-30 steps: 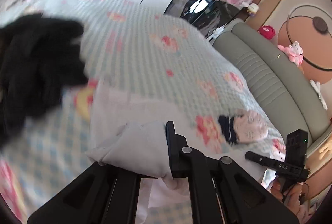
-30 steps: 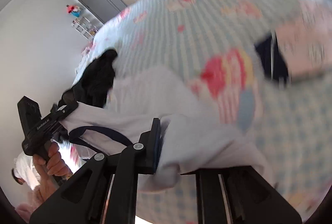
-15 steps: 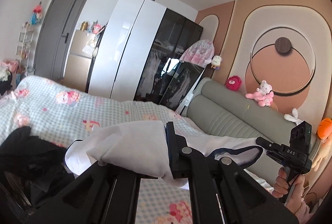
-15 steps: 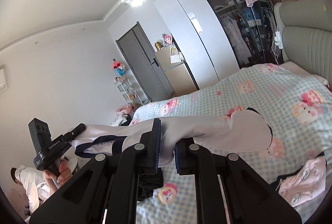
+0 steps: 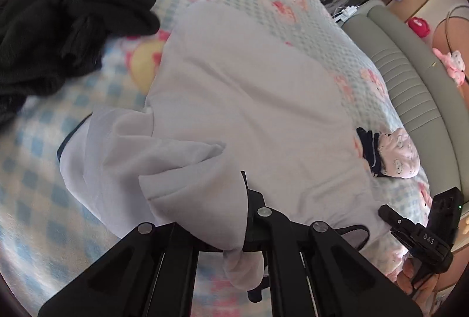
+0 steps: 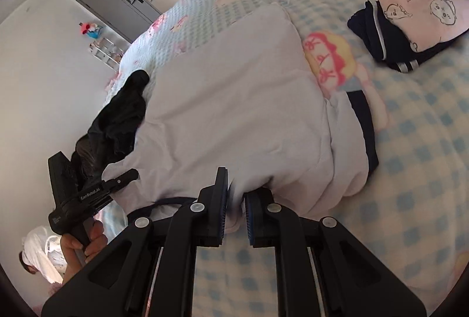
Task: Fold clothes
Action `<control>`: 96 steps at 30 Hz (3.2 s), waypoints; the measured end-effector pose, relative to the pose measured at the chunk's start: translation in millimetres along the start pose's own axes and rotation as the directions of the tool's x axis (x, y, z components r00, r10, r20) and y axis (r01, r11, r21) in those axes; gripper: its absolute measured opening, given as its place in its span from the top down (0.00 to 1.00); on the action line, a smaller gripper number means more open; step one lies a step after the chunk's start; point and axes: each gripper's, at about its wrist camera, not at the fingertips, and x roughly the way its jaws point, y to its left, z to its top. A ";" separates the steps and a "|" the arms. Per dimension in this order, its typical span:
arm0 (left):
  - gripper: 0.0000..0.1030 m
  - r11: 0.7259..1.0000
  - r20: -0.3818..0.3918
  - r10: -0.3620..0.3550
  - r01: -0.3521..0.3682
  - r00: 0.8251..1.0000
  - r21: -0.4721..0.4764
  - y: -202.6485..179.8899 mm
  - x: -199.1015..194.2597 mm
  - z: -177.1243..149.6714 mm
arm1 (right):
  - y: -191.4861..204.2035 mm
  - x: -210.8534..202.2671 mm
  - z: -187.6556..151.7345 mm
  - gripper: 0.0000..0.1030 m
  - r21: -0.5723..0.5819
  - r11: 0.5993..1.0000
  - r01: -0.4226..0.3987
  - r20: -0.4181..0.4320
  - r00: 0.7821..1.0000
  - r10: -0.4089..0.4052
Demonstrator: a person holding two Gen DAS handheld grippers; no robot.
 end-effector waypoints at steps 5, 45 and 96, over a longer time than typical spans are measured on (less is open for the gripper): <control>0.81 0.987 0.072 -0.079 0.088 0.994 -0.132 29.0 -21.3 -22.4 | -4.0 -3.6 -10.9 0.74 0.013 1.000 -0.025 -0.029 0.999 0.025; 0.69 0.962 -0.017 -0.178 0.171 0.984 -0.214 41.0 -43.7 -134.6 | -13.6 -11.4 -114.0 0.54 0.055 0.998 -0.042 -0.110 0.993 0.048; 0.80 0.939 -0.277 -0.093 0.177 0.956 0.295 -119.4 9.5 -179.5 | -40.9 -63.4 -92.1 0.51 0.065 0.995 0.073 -0.109 0.992 -0.066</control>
